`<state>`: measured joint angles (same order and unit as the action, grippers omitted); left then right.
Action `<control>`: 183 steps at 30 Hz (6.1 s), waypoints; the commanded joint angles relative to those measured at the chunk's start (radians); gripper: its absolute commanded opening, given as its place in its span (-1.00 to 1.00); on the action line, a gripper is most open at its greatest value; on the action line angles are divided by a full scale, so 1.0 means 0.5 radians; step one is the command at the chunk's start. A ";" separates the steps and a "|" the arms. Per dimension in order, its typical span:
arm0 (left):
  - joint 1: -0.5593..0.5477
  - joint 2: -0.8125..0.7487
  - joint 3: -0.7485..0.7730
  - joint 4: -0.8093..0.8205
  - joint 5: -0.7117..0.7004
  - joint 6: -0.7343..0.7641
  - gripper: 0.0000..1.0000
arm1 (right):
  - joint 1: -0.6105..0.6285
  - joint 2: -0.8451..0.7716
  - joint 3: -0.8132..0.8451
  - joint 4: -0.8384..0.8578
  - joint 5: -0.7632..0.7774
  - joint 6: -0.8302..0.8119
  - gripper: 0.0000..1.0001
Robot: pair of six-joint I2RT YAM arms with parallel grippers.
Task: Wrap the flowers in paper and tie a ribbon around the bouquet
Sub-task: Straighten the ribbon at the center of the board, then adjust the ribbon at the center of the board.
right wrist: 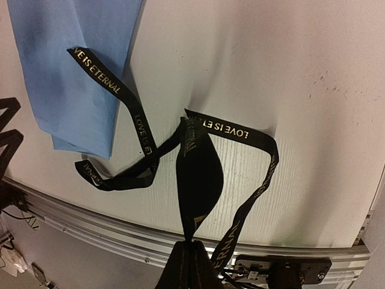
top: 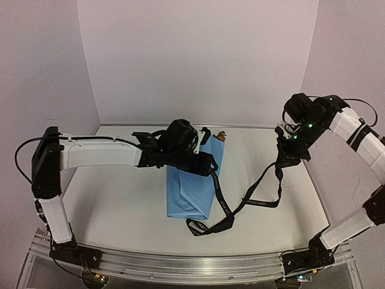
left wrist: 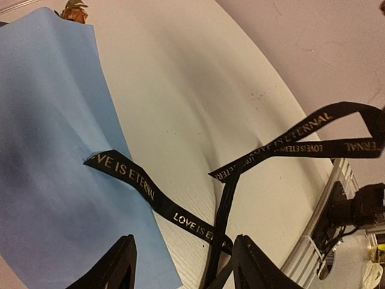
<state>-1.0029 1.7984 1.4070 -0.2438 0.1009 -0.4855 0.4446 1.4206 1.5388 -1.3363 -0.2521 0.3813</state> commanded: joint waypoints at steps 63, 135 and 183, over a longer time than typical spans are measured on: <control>1.431 -1.379 -0.626 -0.942 -1.826 -0.655 -1.00 | -0.409 0.022 0.727 -0.499 1.177 -0.963 -1.00; 0.742 -0.737 -1.011 0.392 0.170 -0.334 0.99 | 0.294 0.932 -0.388 1.590 -0.522 0.552 0.16; 0.576 0.167 -0.662 0.501 0.334 -0.301 0.30 | 0.407 1.258 0.070 1.355 -0.619 0.522 -0.52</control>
<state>-0.7128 1.8942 1.0462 0.0302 0.3052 -0.6292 0.6376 2.1151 1.5528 -0.6092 -0.5667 0.6800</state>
